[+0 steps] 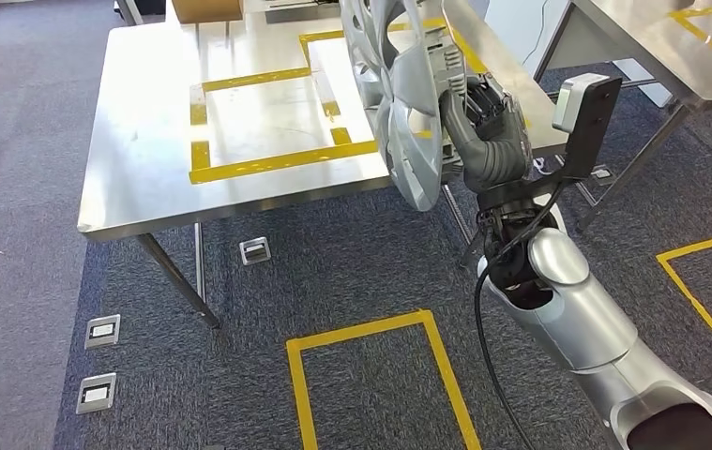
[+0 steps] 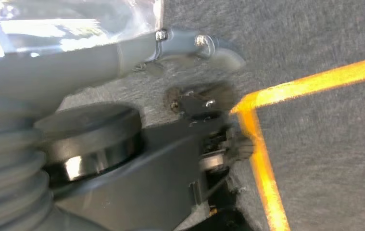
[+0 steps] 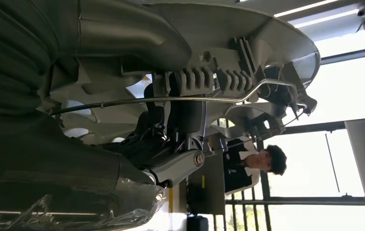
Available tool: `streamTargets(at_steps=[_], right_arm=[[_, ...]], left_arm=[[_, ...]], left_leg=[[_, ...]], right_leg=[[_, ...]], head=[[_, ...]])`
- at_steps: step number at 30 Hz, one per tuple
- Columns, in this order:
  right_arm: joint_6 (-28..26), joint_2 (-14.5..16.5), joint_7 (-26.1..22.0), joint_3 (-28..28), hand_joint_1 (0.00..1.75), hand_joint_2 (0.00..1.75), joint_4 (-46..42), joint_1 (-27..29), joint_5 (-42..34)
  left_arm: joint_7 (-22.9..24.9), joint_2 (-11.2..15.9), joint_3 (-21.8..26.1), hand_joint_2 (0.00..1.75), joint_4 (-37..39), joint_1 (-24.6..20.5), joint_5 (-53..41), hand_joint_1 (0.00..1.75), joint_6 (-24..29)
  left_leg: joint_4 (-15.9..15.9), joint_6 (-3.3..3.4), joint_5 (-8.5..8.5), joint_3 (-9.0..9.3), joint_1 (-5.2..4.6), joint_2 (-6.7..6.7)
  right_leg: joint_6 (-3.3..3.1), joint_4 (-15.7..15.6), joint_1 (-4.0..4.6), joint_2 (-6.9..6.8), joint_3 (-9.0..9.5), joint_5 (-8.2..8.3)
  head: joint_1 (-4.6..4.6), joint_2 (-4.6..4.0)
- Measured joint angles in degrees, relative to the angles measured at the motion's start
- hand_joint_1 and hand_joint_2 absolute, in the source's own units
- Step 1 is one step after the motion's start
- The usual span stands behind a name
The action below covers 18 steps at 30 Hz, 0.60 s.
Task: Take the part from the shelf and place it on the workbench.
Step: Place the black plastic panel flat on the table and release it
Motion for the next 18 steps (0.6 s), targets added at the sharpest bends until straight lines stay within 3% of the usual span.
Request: streamTargets(at_steps=[3, 6, 7, 8, 10, 12, 15, 18], right_arm=[[-0.3, 0.0, 0.0, 0.0, 1.75, 1.75, 0.0, -0.1, 0.7], [-0.8, 0.0, 0.0, 0.3, 1.75, 1.75, 0.3, 0.1, 1.5], [-1.0, 0.0, 0.1, 0.4, 1.75, 1.75, 0.5, 0.3, 1.8], [-1.3, 0.0, 0.2, 0.5, 1.75, 1.75, 0.6, 0.3, 2.1], [-1.8, 0.0, 0.4, 0.6, 1.75, 1.75, 0.8, 0.2, 3.0], [-2.6, 0.0, 0.9, 0.8, 1.75, 1.75, 0.9, -0.1, 4.6], [-3.7, 0.0, 1.5, 1.1, 1.75, 1.75, 0.8, -0.5, 7.3], [-4.7, -0.1, 2.3, 1.3, 1.75, 1.75, 0.8, -0.8, 9.7]], left_arm=[[-0.1, 0.0, 0.0, 1.75, 0.0, -0.1, 0.0, 0.00, 0.0], [-0.2, 0.0, 0.0, 1.75, 0.0, 0.0, 0.0, 0.00, 0.0], [-0.2, 0.1, 0.0, 1.75, 0.0, 0.1, 0.0, 0.00, 0.0], [-0.2, 0.1, 0.0, 1.75, 0.0, 0.1, 0.0, 0.00, 0.0], [-0.2, 0.1, 0.0, 1.75, 0.0, 0.1, 0.0, 0.00, 0.1], [-0.2, 0.2, 0.0, 1.75, 0.0, 0.1, 0.0, 0.00, 0.2], [-0.2, 0.2, 0.0, 1.75, 0.0, 0.1, 0.0, 0.00, 0.2], [-0.2, 0.2, 0.0, 1.75, 0.0, 0.0, 0.0, 0.00, 0.1]], left_leg=[[1.7, -0.91, -1.48, -0.78, -0.06, 0.19], [10.8, -1.59, -5.33, -5.08, 0.19, 0.24], [13.2, -1.82, -5.51, -6.53, 0.30, 0.24], [13.7, -2.03, -4.53, -7.30, 0.40, 0.25], [9.3, -2.26, 0.21, -6.37, 0.62, 0.28], [4.0, -2.00, 3.53, -4.36, 0.57, 0.27], [1.5, -0.75, 3.01, -3.07, 0.19, 0.26], [0.3, 0.26, 2.33, -2.65, 0.58, 0.24]], right_leg=[[-0.50, -1.3, -0.60, -0.09, 0.99, -0.41], [-0.94, -1.7, -0.86, -0.18, 2.14, -0.90], [-0.97, -1.7, -0.87, -0.14, 2.42, -1.14], [-0.91, -1.6, -0.89, -0.08, 2.72, -1.42], [-0.62, -1.3, -0.98, 0.07, 3.44, -2.16], [-0.10, -0.9, -1.00, 0.19, 4.00, -2.89], [0.88, -0.8, -0.93, 0.25, 3.77, -3.14], [1.76, 0.7, -0.97, 0.12, 2.68, -4.21]], head=[[-0.03, -0.01], [-0.20, -0.01], [-0.22, -0.01], [-0.23, -0.01], [-0.23, -0.01], [-0.26, -0.01], [-0.30, -0.01], [-0.17, -0.01]])
